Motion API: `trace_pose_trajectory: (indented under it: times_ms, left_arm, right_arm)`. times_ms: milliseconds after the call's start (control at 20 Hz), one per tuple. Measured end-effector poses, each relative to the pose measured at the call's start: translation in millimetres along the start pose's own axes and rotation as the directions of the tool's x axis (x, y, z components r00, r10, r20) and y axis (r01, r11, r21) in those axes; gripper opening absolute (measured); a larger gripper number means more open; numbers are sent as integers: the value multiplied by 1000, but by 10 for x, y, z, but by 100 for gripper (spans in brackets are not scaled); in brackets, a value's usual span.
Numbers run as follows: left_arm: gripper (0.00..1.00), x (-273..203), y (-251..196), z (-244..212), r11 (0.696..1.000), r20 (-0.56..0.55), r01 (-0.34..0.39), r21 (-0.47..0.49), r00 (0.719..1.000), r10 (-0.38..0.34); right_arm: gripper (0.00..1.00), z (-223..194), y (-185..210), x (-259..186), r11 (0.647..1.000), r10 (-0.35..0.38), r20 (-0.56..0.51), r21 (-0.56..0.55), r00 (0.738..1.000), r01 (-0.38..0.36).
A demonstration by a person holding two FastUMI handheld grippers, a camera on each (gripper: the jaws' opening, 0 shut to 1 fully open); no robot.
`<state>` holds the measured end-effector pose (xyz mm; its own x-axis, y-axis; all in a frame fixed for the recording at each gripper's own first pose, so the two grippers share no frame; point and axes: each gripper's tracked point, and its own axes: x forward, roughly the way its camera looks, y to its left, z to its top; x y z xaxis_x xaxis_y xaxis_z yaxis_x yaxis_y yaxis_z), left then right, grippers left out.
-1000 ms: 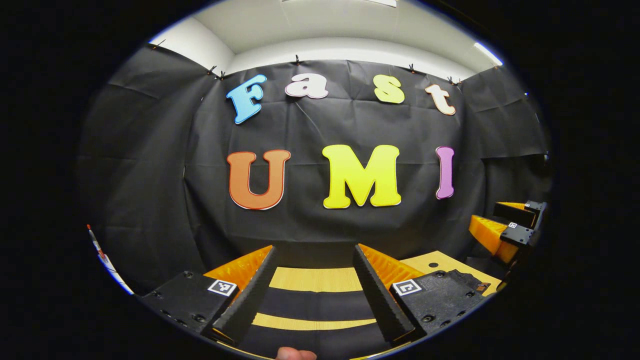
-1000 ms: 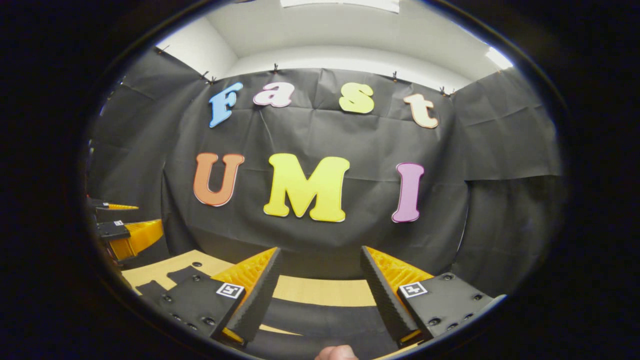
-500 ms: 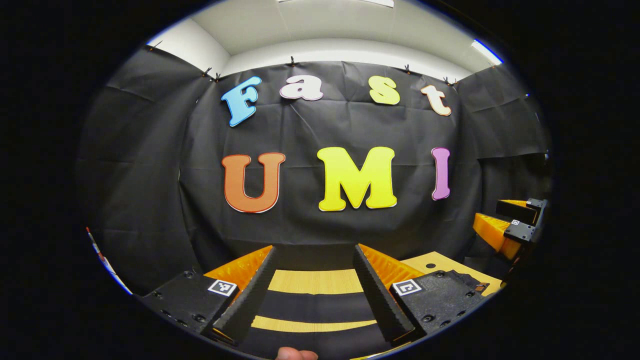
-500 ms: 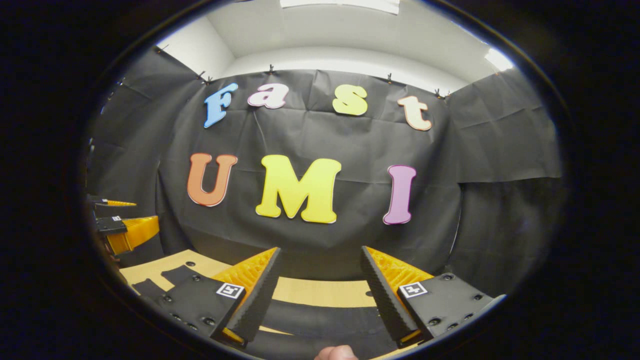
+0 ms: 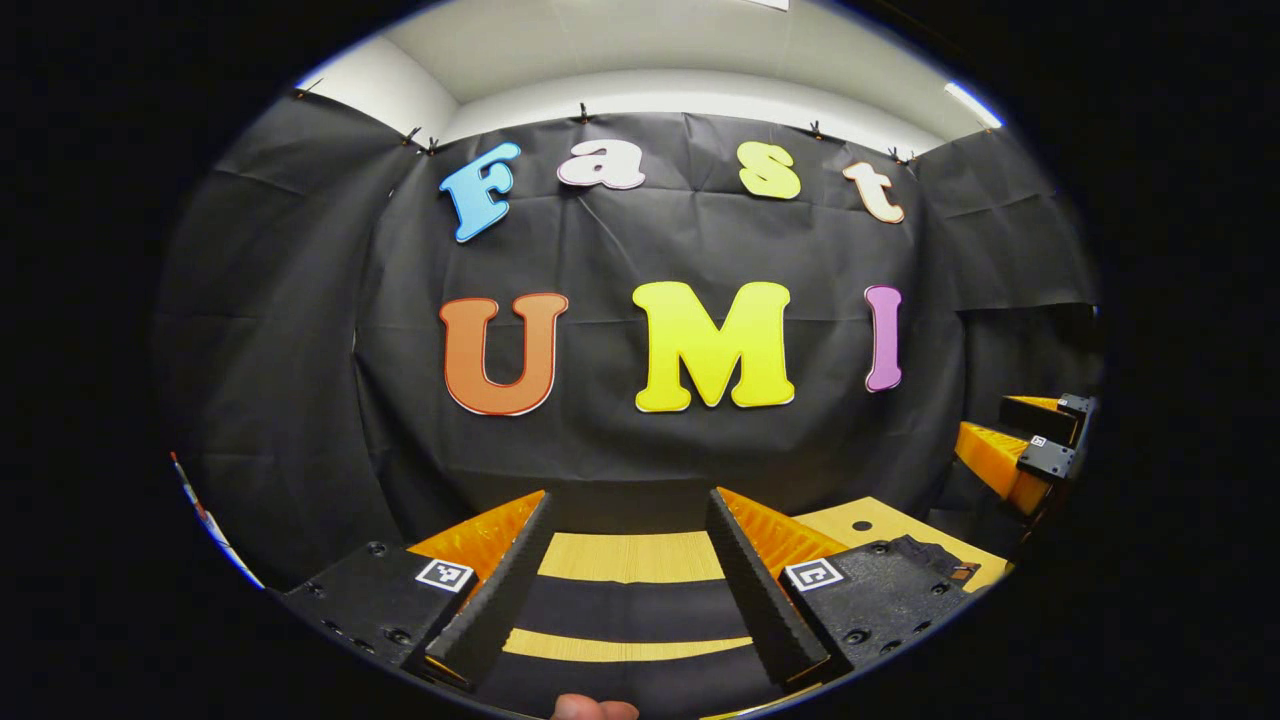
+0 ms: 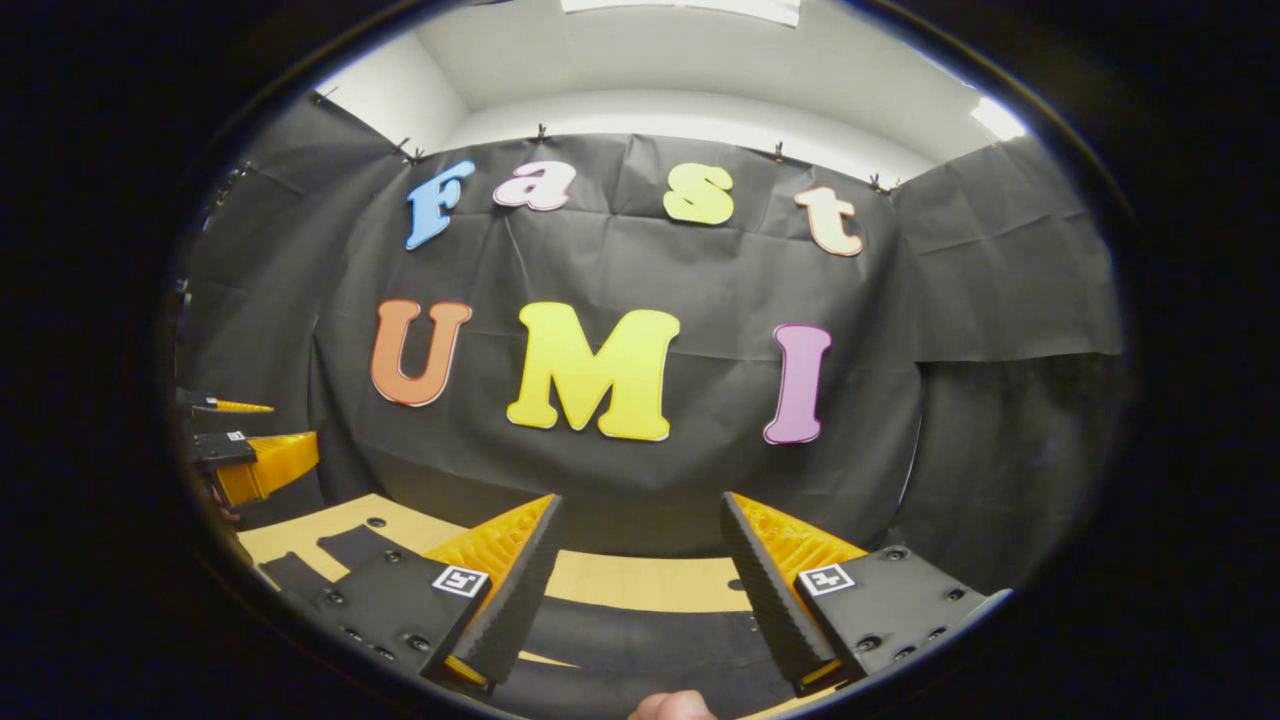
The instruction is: Grasp the waist and the cuffs of the jeans and fold them to make the two legs overlap; first hold the waist and fold one-third of the jeans toward the cuffs, then hold the cuffs and fold the remaining one-third in the same direction to finish folding.
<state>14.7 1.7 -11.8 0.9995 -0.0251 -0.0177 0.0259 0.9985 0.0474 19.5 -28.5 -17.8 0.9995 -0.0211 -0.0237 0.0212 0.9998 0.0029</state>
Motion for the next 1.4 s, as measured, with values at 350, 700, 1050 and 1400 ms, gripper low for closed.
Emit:
trace_pose_trajectory:
  times_ms: [350, 700, 1050, 1400]
  left_arm:
    - [100, -100, 932, -956, 963, -246, -224, -150, 952, 183]
    - [99, -909, 1523, -2252, 773, -584, -521, -362, 773, 247]
    - [100, -1346, 1490, -3057, 318, -746, -721, -616, 664, 60]
    - [99, -1353, 1877, -3378, 107, -763, -765, -635, 643, 70]
  right_arm:
    - [94, -824, -1020, 78, 994, -13, -222, 100, 975, 36]
    - [99, -2113, -2252, -163, 916, -14, -557, 325, 830, 234]
    - [98, -2993, -2285, -552, 698, 107, -731, 538, 674, 473]
    - [98, -3426, -2220, -422, 522, 181, -760, 612, 624, 594]
